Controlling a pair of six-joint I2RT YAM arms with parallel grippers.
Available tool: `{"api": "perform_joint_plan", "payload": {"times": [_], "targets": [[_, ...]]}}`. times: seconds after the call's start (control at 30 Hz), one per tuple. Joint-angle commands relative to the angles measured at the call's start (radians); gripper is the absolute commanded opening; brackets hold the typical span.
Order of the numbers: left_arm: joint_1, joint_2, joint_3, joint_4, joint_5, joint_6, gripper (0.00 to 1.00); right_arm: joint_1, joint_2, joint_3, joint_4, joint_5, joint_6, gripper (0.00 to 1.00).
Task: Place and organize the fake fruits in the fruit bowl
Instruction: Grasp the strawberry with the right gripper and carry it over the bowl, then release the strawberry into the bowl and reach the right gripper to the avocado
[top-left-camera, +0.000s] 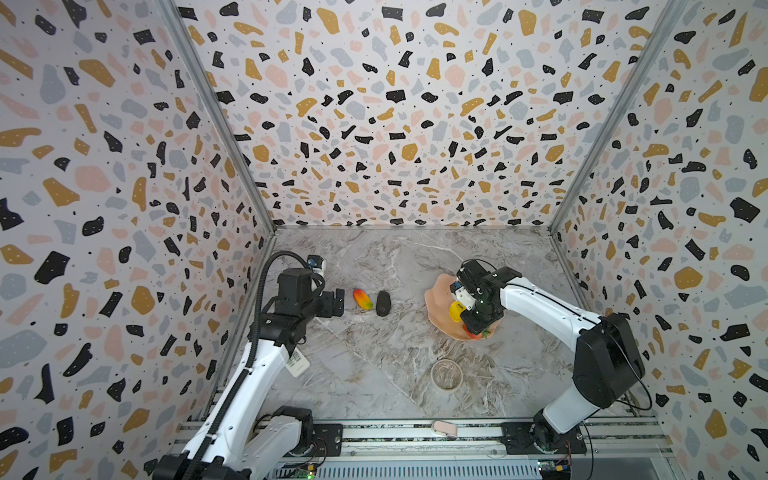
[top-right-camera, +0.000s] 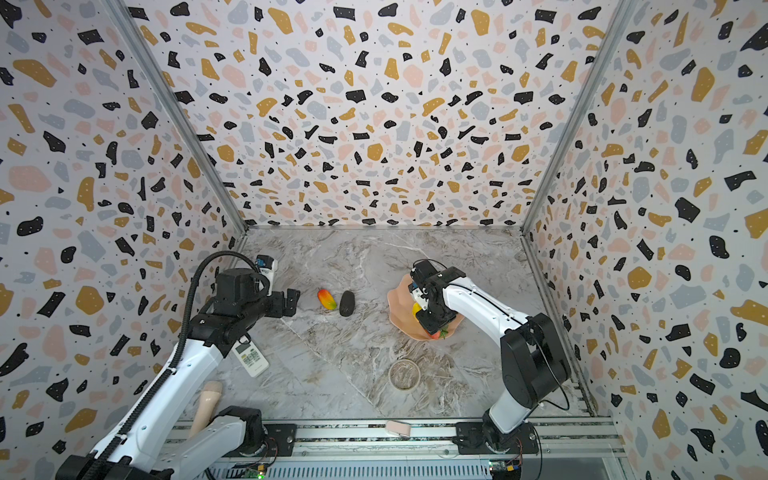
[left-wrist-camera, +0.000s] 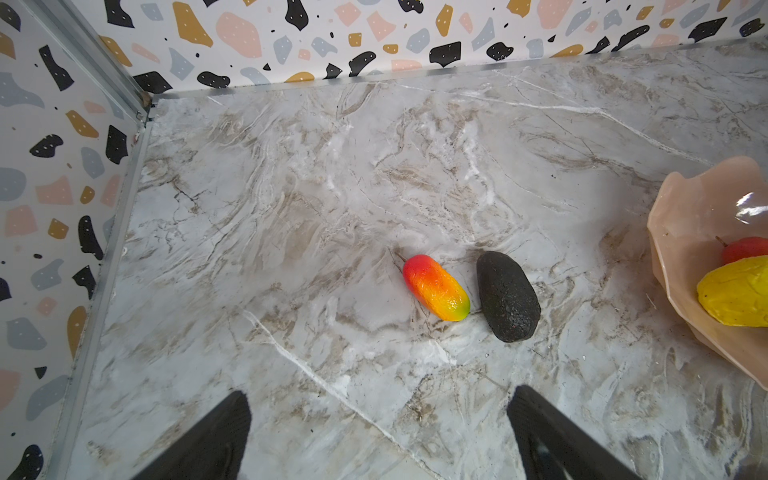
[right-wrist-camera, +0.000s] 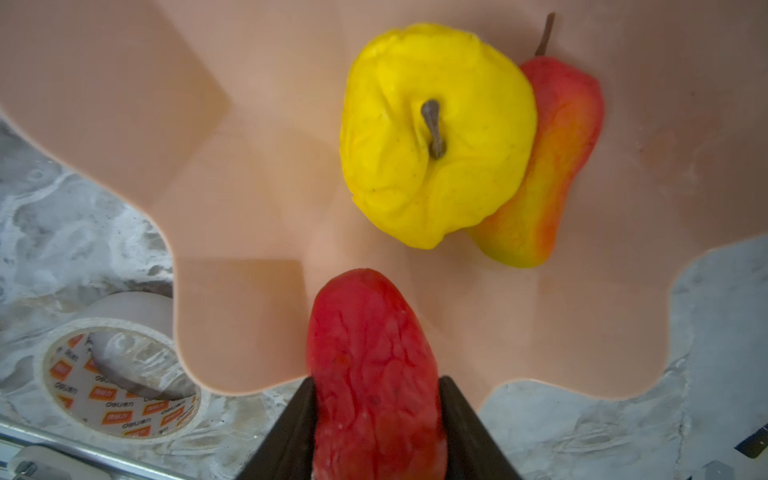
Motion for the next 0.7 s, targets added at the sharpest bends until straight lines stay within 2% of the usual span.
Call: {"api": "perform_joint_plan", "payload": {"times": [0.0, 0.53, 0.67], "targets": [[0.003, -0.015, -0.004, 0.029, 0.01, 0.016, 1.0, -0.006, 0.004, 0.021, -0.022, 0.03, 0.011, 0.49], [0.003, -0.011, -0.003, 0.03, 0.01, 0.016, 0.99, -0.004, -0.009, 0.107, -0.023, 0.116, 0.025, 0.82], [0.003, -0.008, -0.001, 0.029, 0.01, 0.017, 1.0, 0.031, -0.037, 0.163, -0.037, 0.133, 0.023, 0.91]]}}
